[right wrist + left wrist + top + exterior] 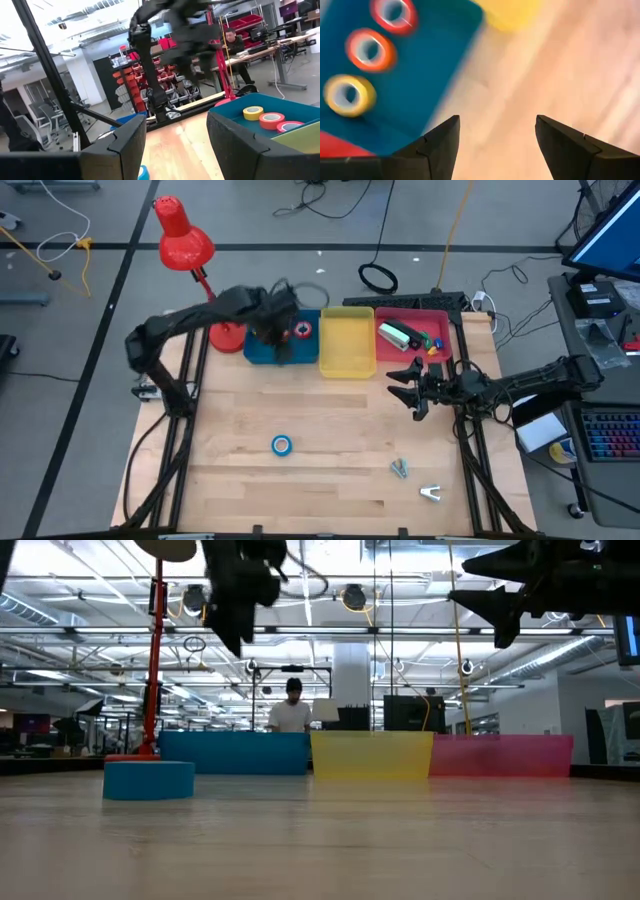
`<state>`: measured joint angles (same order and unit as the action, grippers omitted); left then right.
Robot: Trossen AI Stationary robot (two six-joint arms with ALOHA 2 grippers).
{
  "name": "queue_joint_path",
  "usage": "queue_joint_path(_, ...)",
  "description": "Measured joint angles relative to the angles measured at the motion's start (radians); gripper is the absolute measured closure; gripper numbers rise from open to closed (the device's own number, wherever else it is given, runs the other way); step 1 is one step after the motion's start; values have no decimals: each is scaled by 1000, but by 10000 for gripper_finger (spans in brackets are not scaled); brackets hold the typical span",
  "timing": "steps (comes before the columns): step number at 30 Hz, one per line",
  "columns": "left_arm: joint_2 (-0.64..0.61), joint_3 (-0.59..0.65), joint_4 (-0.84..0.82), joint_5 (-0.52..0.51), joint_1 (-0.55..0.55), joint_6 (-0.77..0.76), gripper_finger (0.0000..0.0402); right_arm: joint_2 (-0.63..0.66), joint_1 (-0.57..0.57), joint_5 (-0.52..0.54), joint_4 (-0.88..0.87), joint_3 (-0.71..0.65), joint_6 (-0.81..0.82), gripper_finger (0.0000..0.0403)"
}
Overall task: Pick and place Stapler, Stapler remover, tape
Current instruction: Put the blue tape into the blue bin
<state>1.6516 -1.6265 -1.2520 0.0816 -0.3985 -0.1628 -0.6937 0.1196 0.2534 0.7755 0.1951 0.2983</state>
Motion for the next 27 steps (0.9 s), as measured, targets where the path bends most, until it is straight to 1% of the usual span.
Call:
queue_joint_path(3, -64, 63, -17, -40, 142, -104, 142, 0, 0, -4, -8, 0, -4, 202)
queue_joint_path(8, -102, 201, 23, -47, 368, -336, 150, 0, 0, -77, -18, 0, 3, 202)
queue_joint_path(11, -101, 294, 109, -47, 484, -460, 155, 0, 0, -106, -17, 0, 7, 202)
queue_joint_path(14, -100, 400, 263, -40, 572, -559, 157, 0, 0, -125, -17, 0, 15, 202)
queue_joint_path(17, -98, 483, 382, -38, 622, -634, 158, 0, 0, -126, -17, 0, 30, 202)
queue_joint_path(21, -99, 566, 483, -66, 645, -697, 158, 0, 0, -127, -17, 0, 35, 202)
queue_joint_path(25, -99, 612, 529, -112, 645, -724, 158, 0, 0, -127, -17, 0, 35, 202)
queue_joint_path(27, -99, 624, 529, -115, 641, -744, 158, 0, 0, -127, -17, 0, 37, 202)
